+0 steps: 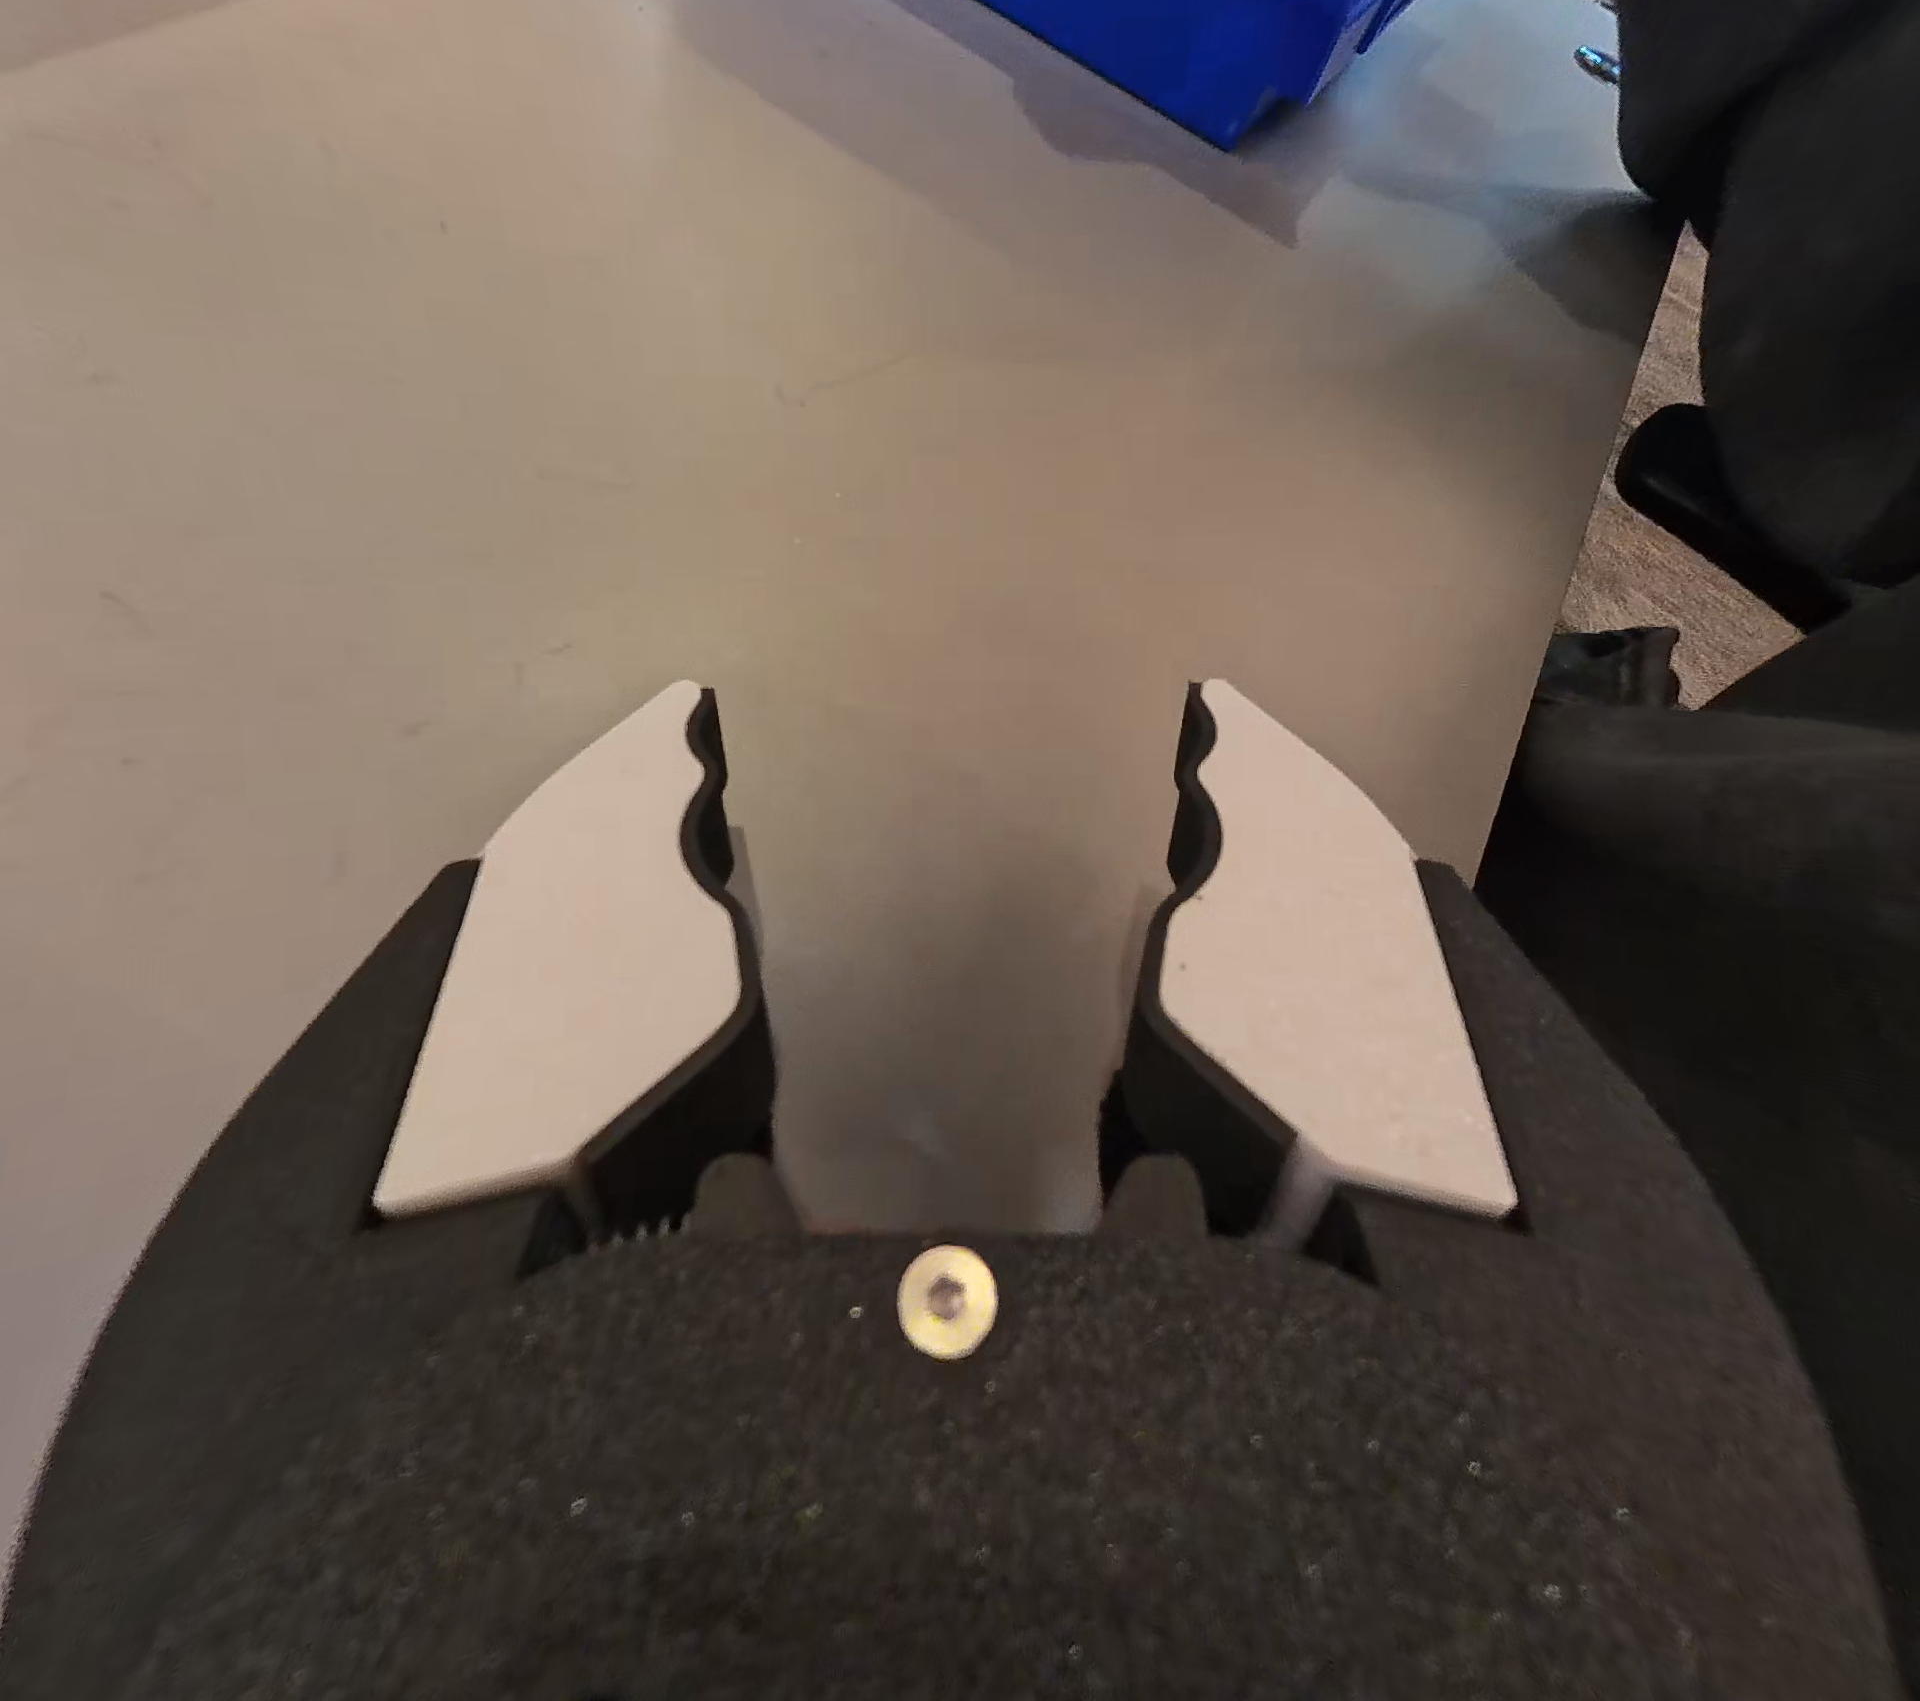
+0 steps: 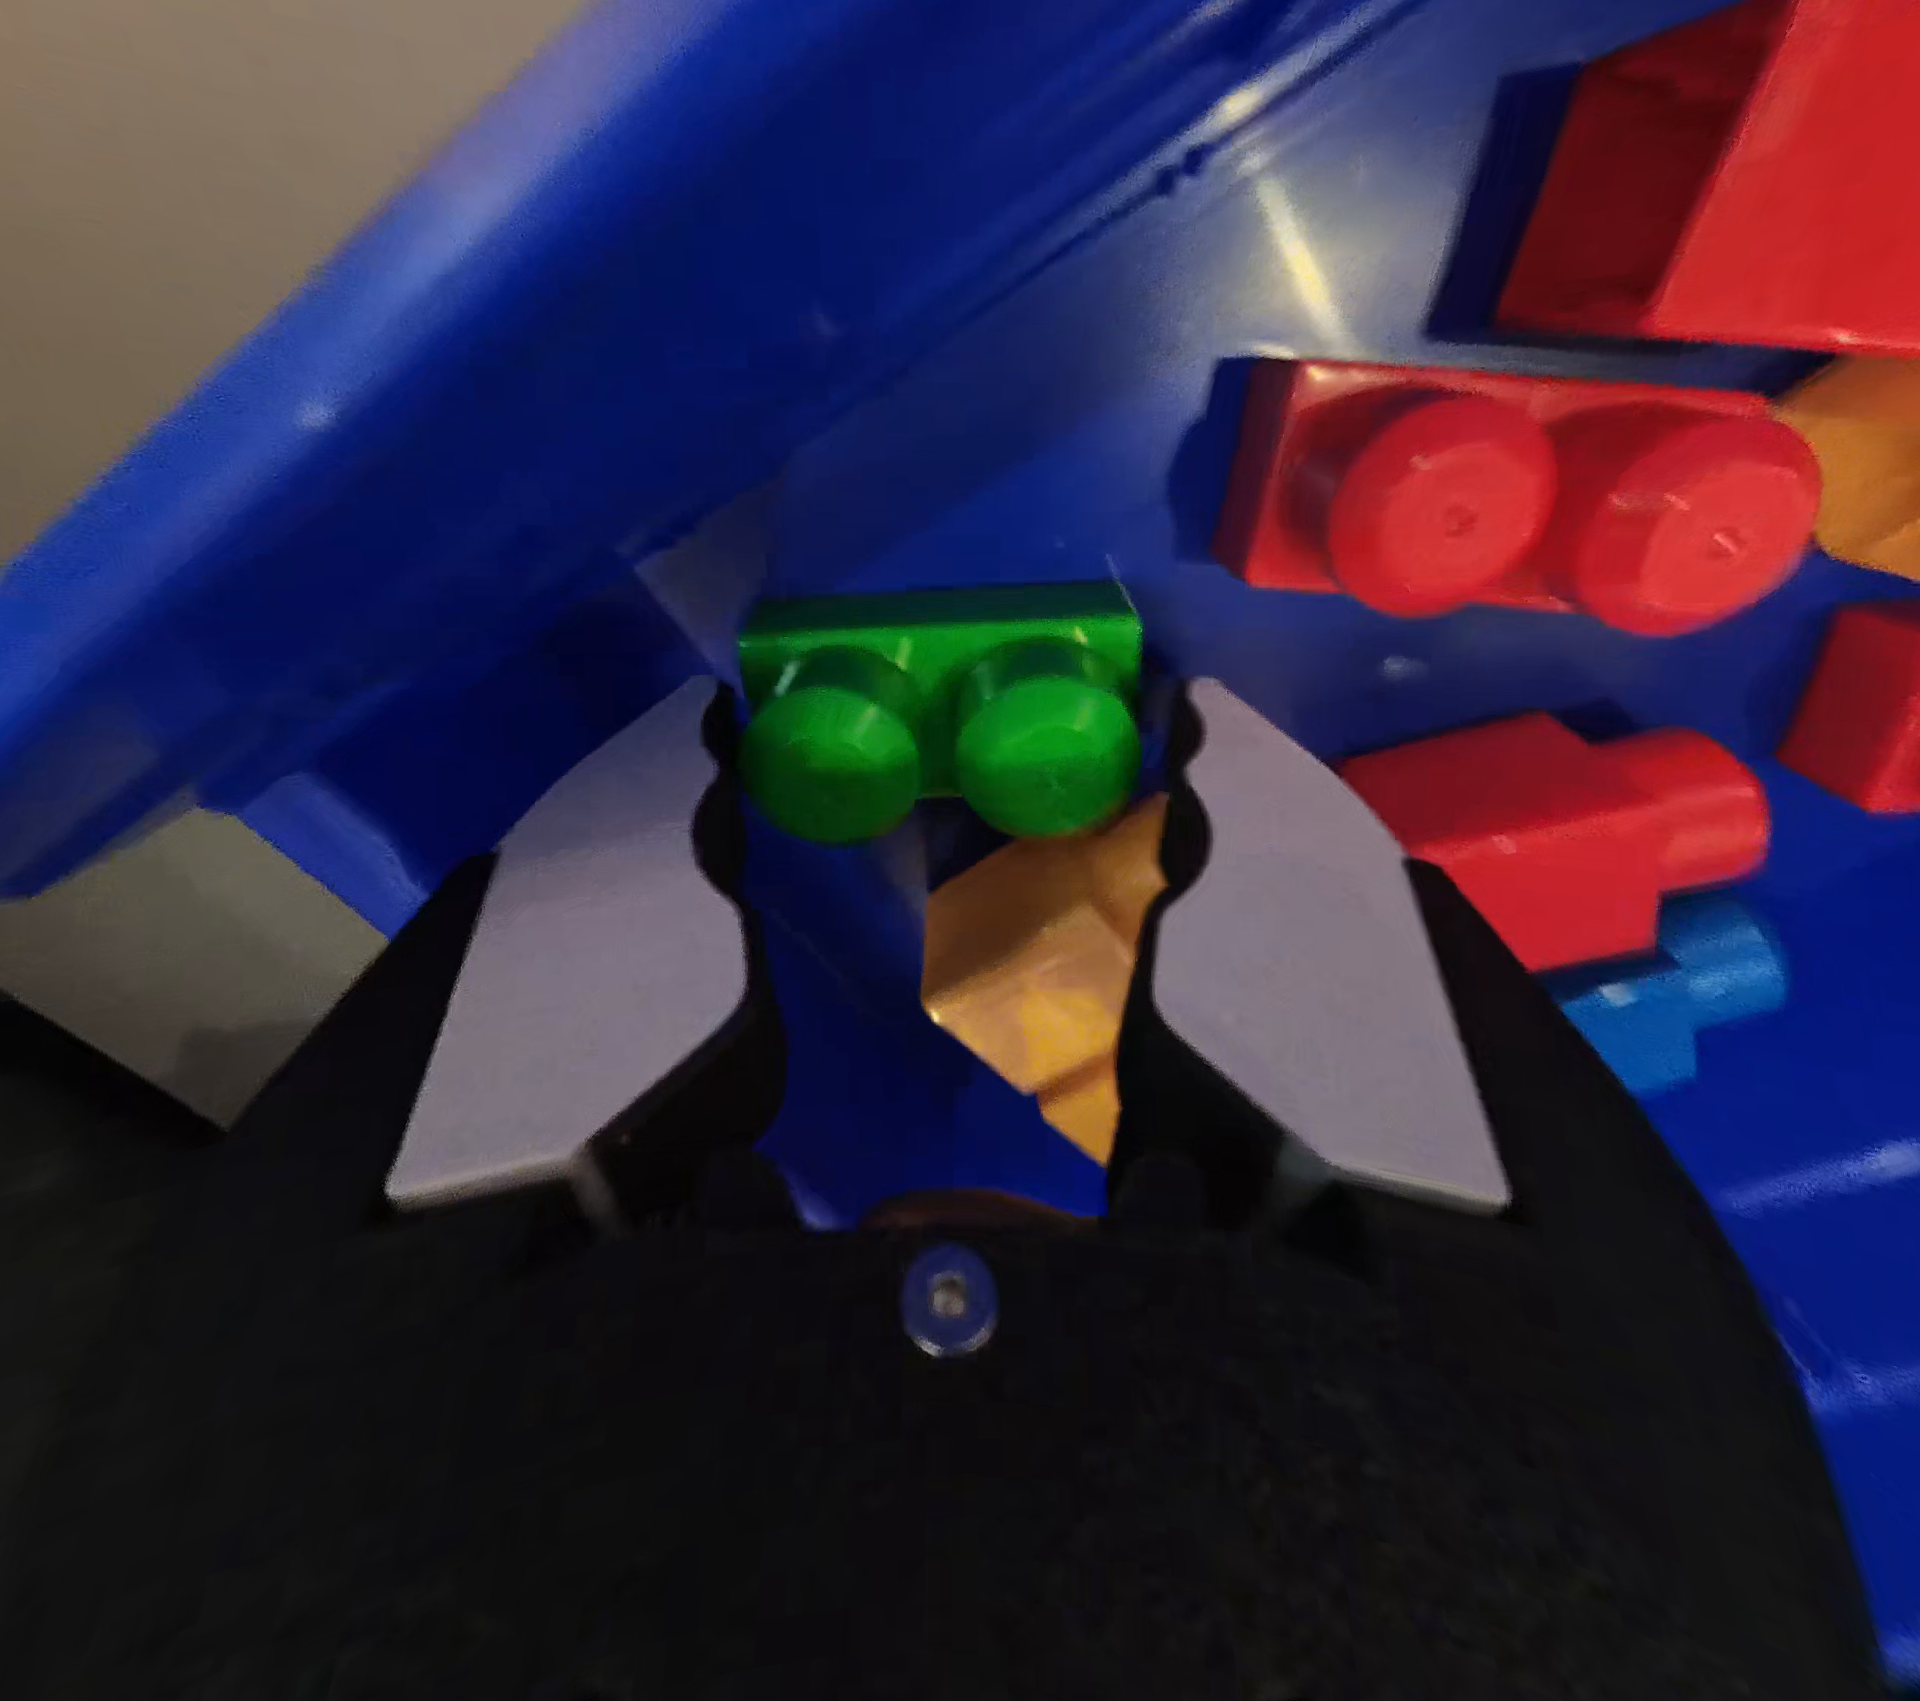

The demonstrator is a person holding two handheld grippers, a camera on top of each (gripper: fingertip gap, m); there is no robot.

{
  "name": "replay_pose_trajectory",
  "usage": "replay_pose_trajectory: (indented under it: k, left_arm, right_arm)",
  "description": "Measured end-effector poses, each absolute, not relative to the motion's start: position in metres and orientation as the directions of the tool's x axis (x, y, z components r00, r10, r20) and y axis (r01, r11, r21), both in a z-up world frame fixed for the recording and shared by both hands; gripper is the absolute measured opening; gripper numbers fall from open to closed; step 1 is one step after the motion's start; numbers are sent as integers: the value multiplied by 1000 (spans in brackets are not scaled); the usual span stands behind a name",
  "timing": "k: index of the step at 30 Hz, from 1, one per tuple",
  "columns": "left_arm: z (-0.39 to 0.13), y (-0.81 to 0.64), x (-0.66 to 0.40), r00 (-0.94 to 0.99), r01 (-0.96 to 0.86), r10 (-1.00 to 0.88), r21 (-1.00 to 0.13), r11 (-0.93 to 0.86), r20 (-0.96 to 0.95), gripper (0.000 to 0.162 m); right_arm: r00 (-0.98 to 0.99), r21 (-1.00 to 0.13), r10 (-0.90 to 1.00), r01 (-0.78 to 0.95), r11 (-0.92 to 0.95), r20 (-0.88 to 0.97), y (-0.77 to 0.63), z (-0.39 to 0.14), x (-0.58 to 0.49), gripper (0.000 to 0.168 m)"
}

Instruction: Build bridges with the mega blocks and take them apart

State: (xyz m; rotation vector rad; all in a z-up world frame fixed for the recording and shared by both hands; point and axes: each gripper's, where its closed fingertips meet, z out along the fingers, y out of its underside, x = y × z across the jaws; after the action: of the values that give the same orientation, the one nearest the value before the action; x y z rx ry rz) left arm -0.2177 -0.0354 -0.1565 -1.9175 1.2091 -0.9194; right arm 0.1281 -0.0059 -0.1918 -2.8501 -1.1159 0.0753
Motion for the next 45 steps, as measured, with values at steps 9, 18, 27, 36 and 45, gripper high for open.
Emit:
replay_pose_trajectory:
  k: [9,18,27,36,45]
  left_arm:
    - [-152,-29,-224,345,-407,-914,-843,-351,214,83]
    - [-156,-30,-224,362,-451,-916,-828,-333,172,84]
    - [-133,-32,-232,318,-377,-898,-829,-414,304,80]
    - [-52,59,-350,363,-702,-920,-693,-163,-150,77]
    - [-88,193,-395,119,-969,-967,-237,-63,-227,75]
  right_arm:
    - [761,-844,629,436,-313,160,4,21,28,76]
    - [474,-890,820,147,-432,-320,-44,-111,-155,76]
    - [477,-916,819,67,-395,-318,-38,-118,-163,67]
    - [445,-917,820,-9,-398,-360,-39,-113,-151,64]
    - [419,-907,815,-52,-418,-400,-41,-110,-149,63]
